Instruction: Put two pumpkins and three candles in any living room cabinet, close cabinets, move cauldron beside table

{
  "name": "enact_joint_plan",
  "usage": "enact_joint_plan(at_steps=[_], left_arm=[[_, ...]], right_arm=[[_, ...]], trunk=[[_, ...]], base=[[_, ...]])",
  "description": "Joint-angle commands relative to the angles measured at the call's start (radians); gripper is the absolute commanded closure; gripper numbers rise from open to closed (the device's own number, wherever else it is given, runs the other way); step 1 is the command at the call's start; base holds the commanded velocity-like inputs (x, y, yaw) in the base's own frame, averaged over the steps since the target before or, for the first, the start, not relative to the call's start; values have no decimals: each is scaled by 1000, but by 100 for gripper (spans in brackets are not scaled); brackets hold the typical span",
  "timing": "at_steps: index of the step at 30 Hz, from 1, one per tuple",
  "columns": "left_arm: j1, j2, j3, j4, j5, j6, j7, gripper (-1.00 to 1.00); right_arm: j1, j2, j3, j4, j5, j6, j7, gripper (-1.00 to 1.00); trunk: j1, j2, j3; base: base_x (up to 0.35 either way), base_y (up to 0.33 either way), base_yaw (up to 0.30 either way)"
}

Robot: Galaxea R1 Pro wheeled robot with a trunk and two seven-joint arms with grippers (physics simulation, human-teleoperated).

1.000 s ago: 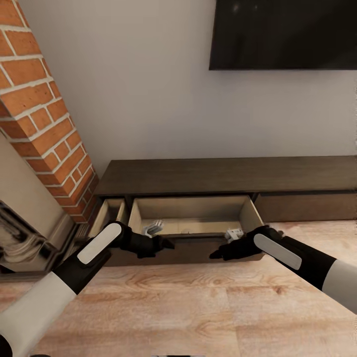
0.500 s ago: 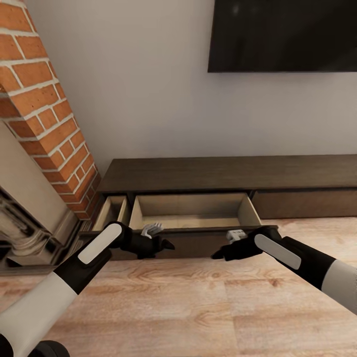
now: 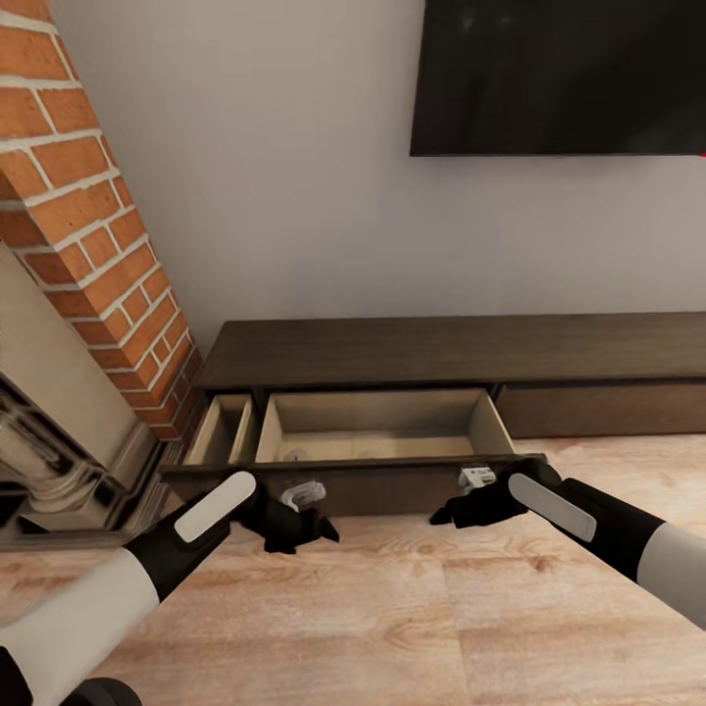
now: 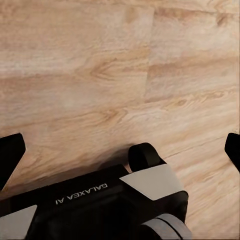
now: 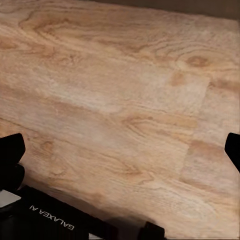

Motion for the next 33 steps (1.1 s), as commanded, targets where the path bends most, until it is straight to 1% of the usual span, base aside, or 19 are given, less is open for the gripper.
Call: enact_joint_plan(at_steps=[1,2,3,5,7,9,10,12,13,14,16,17,19,20,22,23,26,33], left_arm=[[2,0,-36,19,1,-2,-1,-100],[4,-1,-55,29,2,-2,-2,-100],[7,-7,-95,53,3,-7,-2,-100],[11,-20,-169,109,4,-42,-4,-100],[18,-39,-239,176,5,-112,-4,-100],[29,-66,-322,253,5,-199,-9,-100],[71,-166,-528,461,5,-390,-73,-100],[106,-205,-576,557,3,-480,-98,-100],[125,-220,-590,603,2,-534,-105,-100],[230,-241,-613,759,0,-831,-123,-100],[276,-242,-615,805,0,-940,-140,-100],[317,-241,-615,839,1,-1018,-162,-100],[359,-241,-615,870,2,-1091,-183,-100],[369,-241,-616,875,2,-1106,-188,-100],[373,-241,-615,878,2,-1112,-190,-100],[378,-241,-616,879,3,-1114,-191,-100],[381,-239,-615,881,4,-1115,-191,-100],[388,-236,-614,886,5,-1120,-191,-100]], right_arm=[[17,1,4,10,1,-2,-1,-100],[27,1,6,17,3,-3,-2,-100],[52,3,13,39,11,-11,-2,-100],[99,9,28,82,47,-45,-2,-100],[139,28,44,126,95,-103,-1,-100],[182,59,64,191,141,-165,-1,-100],[270,201,144,469,217,-335,0,-100],[298,265,176,603,230,-425,3,-100],[314,297,189,667,233,-474,3,-100],[403,409,210,895,239,-741,2,-100],[440,423,212,926,239,-835,0,-100],[469,433,212,936,237,-892,-1,-100],[501,450,213,941,230,-941,-1,-100],[508,459,212,942,228,-954,-1,-100],[512,463,209,944,219,-977,-1,-100],[514,465,206,947,176,-1021,-1,-100],[514,464,204,947,152,-1035,-1,-100],[514,461,202,948,147,-1042,-2,-100]], trunk=[[-4,7,3],[-8,14,6],[-12,21,10],[-19,35,16],[-27,49,22],[-35,63,28],[-38,70,31],[-46,84,38],[-50,91,41],[-54,98,44],[-61,112,50],[-65,119,54],[-73,133,61],[-73,133,62],[-73,133,64],[-73,133,65],[-73,133,68],[-73,133,74]], base=[[0,0,0],[0,0,0],[0,0,0],[0,0,0],[0,0,0],[0,0,0],[0,0,0],[0,0,0],[0,0,0],[0,0,0],[0,0,0],[0,0,-36],[0,0,-140],[0,0,-221],[0,0,-236],[0,0,-264],[0,0,-268],[0,0,-271]])
